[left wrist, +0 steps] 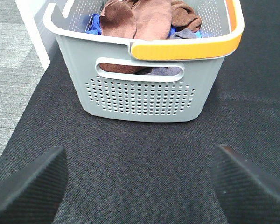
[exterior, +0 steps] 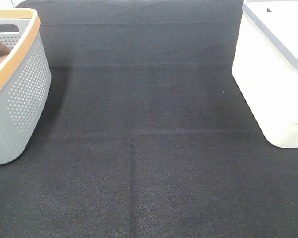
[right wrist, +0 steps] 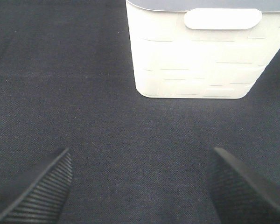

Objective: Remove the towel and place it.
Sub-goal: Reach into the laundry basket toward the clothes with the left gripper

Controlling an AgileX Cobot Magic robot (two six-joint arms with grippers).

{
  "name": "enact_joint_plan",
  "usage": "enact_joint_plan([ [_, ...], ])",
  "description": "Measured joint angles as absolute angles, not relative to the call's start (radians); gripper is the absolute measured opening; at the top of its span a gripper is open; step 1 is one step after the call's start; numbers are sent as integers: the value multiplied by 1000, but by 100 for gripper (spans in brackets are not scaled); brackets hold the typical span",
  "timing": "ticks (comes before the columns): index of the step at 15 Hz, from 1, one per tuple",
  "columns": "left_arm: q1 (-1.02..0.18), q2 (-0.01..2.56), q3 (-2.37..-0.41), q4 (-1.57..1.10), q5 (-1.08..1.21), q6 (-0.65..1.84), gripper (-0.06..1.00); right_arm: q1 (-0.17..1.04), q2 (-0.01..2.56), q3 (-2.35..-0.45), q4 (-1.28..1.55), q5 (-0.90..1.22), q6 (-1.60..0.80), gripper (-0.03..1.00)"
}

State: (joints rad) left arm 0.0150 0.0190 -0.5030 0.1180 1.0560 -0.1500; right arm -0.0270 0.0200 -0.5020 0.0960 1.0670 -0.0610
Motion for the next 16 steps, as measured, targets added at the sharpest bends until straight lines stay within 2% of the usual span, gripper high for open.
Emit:
enact_joint_plan([
  [16, 15, 19, -503, 118, 1056, -150, 80, -27, 20, -502, 96, 1067, -61, 75],
])
